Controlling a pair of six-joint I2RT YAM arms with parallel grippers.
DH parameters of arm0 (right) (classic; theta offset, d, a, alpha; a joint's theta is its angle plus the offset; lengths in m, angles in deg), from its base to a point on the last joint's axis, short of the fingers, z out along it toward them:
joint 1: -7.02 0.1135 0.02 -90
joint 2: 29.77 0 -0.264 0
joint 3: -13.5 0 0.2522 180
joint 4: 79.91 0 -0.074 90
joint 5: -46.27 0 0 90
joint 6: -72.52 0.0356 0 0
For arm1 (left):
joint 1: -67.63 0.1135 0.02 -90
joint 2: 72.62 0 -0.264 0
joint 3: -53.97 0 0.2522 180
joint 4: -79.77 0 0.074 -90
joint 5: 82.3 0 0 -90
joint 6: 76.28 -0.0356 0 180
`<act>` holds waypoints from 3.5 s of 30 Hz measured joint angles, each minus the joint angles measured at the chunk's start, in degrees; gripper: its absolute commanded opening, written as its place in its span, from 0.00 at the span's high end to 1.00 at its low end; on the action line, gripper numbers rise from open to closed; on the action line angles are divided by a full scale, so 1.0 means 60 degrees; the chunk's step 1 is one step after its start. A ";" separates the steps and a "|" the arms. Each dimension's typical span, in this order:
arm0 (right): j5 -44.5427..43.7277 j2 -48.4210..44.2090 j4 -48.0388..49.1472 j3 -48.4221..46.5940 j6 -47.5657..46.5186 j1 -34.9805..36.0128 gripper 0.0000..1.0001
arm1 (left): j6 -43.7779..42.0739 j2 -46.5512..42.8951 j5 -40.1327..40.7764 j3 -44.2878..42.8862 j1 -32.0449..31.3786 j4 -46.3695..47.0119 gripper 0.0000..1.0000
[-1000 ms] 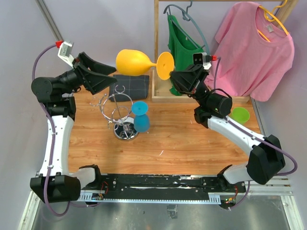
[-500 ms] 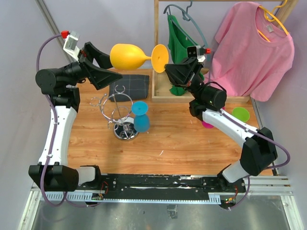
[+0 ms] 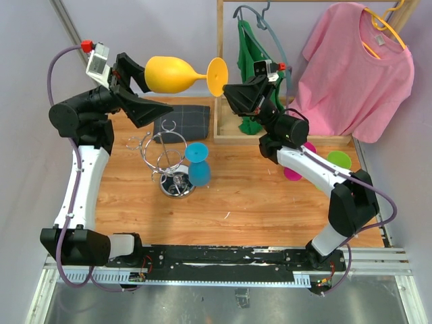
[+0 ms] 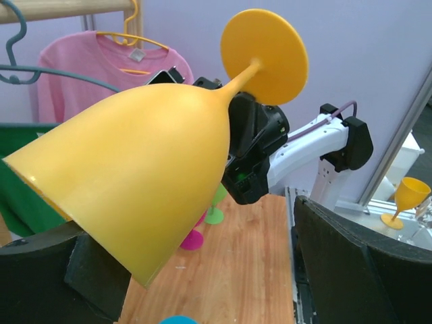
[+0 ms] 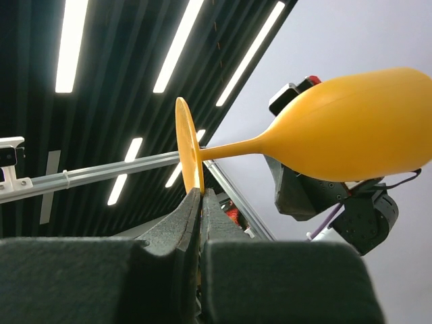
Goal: Take the wine glass off the wine glass rack
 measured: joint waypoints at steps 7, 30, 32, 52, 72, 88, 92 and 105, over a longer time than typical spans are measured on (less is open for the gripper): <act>0.0004 0.0393 0.0062 -0.0408 0.0266 -0.0015 0.99 | 0.0095 -0.0011 0.0033 -0.0113 0.0000 0.0357 0.35; 0.0062 0.1224 0.0160 -0.0688 0.1056 -0.0674 0.83 | 0.0175 -0.0525 0.0047 -0.0182 -0.0051 -0.0259 1.00; 0.0080 0.1439 0.0189 -0.0732 0.1188 -0.0674 0.68 | 0.0164 -0.0576 0.0000 -0.0182 -0.0044 -0.0382 1.00; 0.1198 -0.2255 -0.0794 0.0918 -0.0783 -0.1257 0.22 | -0.1552 -0.0423 0.0892 -0.2543 -0.0051 -0.2776 1.00; 0.0900 -0.8535 -1.4375 -0.1767 -0.9905 -0.1264 0.02 | -0.4736 0.3490 0.1563 -0.6553 -0.2317 -0.8349 1.00; -0.3381 -0.9796 -1.9405 -0.2164 -1.1355 -0.1264 0.01 | -1.1792 0.2892 0.5683 -0.5814 -0.6670 -1.5518 1.00; -0.4397 -0.9613 -2.0837 -0.2805 -1.1723 -0.1264 0.02 | -1.2389 0.3155 0.6645 -0.5683 -0.7748 -1.6691 0.99; -0.5683 -0.9555 -2.2695 -0.3020 -1.2134 -0.1264 0.01 | -1.2808 0.6411 0.7741 -0.7624 -0.8193 -1.8994 0.97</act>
